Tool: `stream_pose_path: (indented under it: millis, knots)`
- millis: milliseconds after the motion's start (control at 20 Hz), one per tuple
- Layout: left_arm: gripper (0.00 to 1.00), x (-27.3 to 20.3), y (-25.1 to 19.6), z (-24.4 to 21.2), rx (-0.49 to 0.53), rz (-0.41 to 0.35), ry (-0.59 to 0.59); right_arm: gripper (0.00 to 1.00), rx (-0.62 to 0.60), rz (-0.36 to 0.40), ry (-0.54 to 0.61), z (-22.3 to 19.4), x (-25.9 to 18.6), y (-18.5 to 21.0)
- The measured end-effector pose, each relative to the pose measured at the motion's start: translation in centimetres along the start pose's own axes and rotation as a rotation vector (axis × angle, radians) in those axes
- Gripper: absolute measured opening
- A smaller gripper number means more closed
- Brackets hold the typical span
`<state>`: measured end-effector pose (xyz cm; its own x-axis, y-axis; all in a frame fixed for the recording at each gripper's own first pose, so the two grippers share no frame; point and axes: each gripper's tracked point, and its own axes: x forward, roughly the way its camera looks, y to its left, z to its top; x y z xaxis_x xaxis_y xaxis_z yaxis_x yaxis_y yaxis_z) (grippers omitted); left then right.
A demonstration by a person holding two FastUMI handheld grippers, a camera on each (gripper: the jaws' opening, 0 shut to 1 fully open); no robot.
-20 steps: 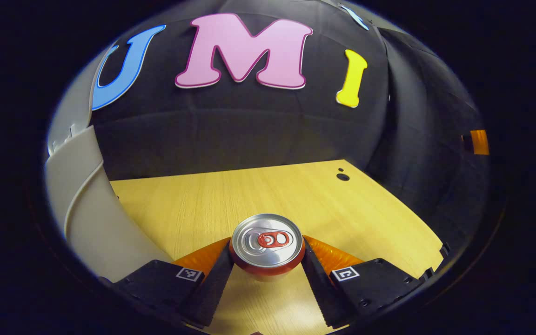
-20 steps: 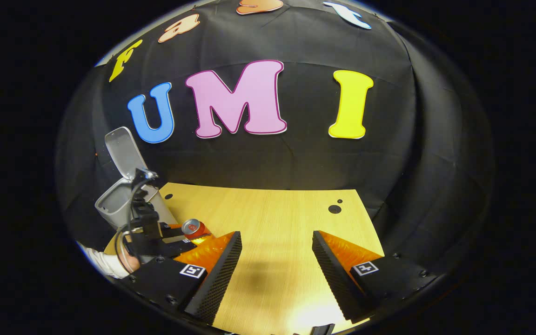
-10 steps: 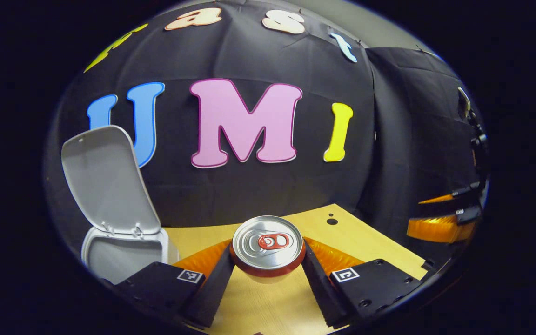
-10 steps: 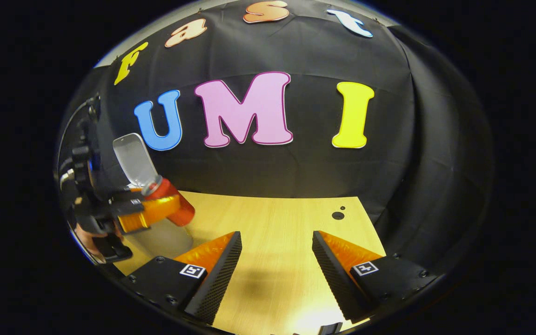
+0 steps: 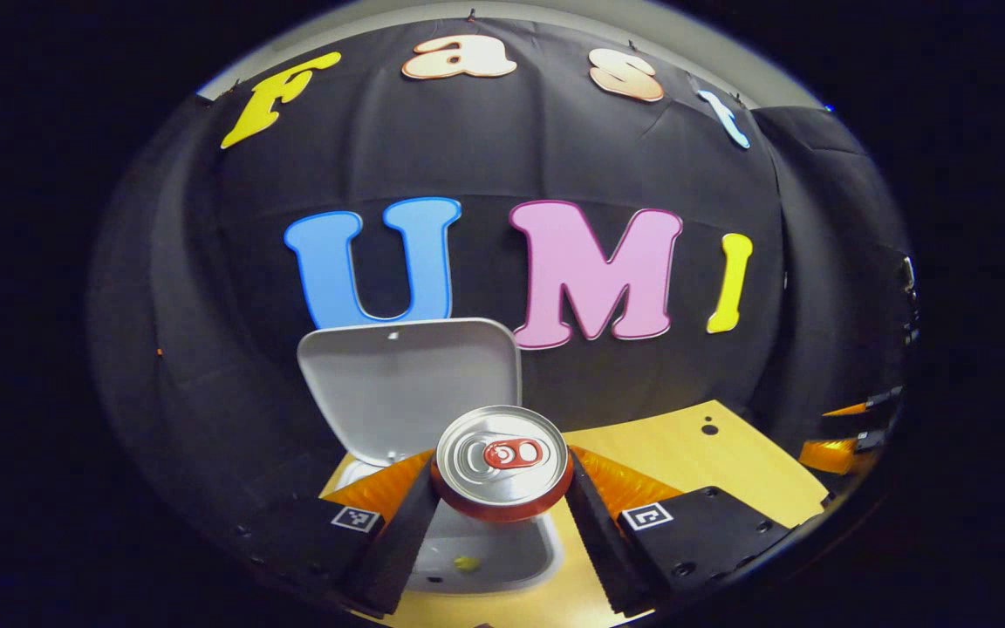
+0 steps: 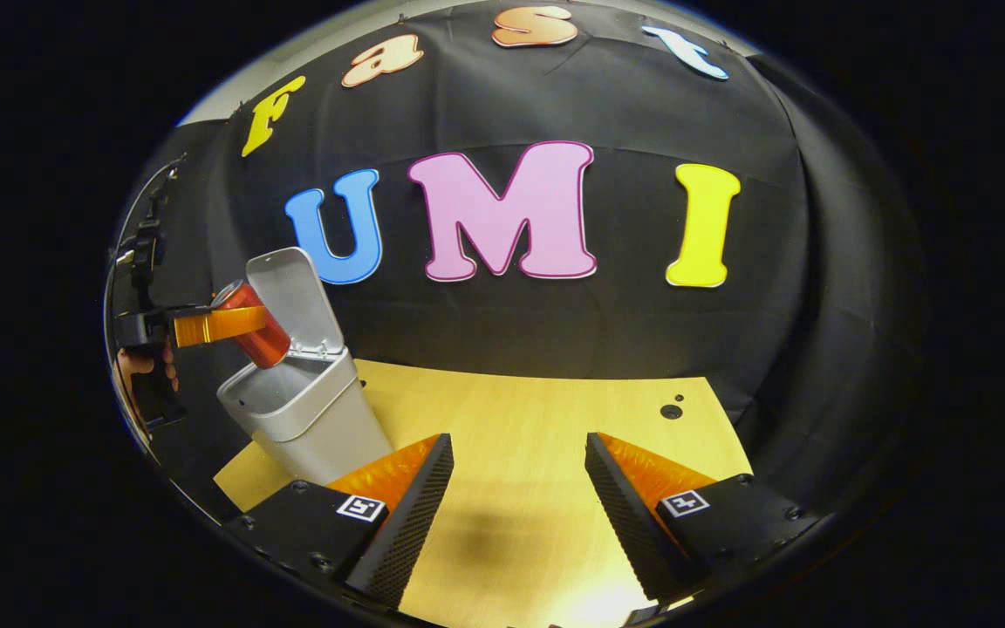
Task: Press the lid of the desktop garbage bin to open it, pick up the crumpled paper on the desktop and throw it into the bin, then pick up the pop can on the desktop and drop it into the bin, and finally close the garbage bin lid.
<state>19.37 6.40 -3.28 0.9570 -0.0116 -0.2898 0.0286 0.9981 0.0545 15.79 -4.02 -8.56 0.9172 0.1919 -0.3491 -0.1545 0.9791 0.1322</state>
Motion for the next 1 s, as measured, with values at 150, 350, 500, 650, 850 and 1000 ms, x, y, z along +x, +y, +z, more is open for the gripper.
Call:
stream_pose_path:
  millis: [150, 350, 500, 650, 850, 1000]
  knots:
    - [0.85, 0.7, 2.9, -3.2, -0.02, 0.045, 0.068, 0.98, -0.012, 0.028, 0.003, -0.2, 0.5, 1.4]
    - [0.86, 1.4, 3.9, -6.8, -0.063, 0.058, 0.144, 0.98, -0.017, 0.047, 0.012, -0.5, 0.8, 2.4]
    - [0.86, 1.6, 3.6, -7.7, -0.066, 0.047, 0.158, 0.98, -0.017, 0.046, 0.013, -0.6, 0.8, 2.3]
    - [0.89, 1.6, 3.5, -6.4, -0.055, 0.049, 0.119, 0.98, -0.01, 0.036, 0.017, -0.8, 0.8, 1.8]
    - [0.96, 1.5, 3.2, -3.2, -0.079, 0.04, 0.054, 0.98, -0.001, 0.02, 0.018, -1.0, 0.5, 0.8]
    - [0.96, 1.3, 3.2, 0.4, -0.107, 0.017, -0.01, 0.98, -0.005, 0.008, 0.023, -1.3, 0.4, -0.1]
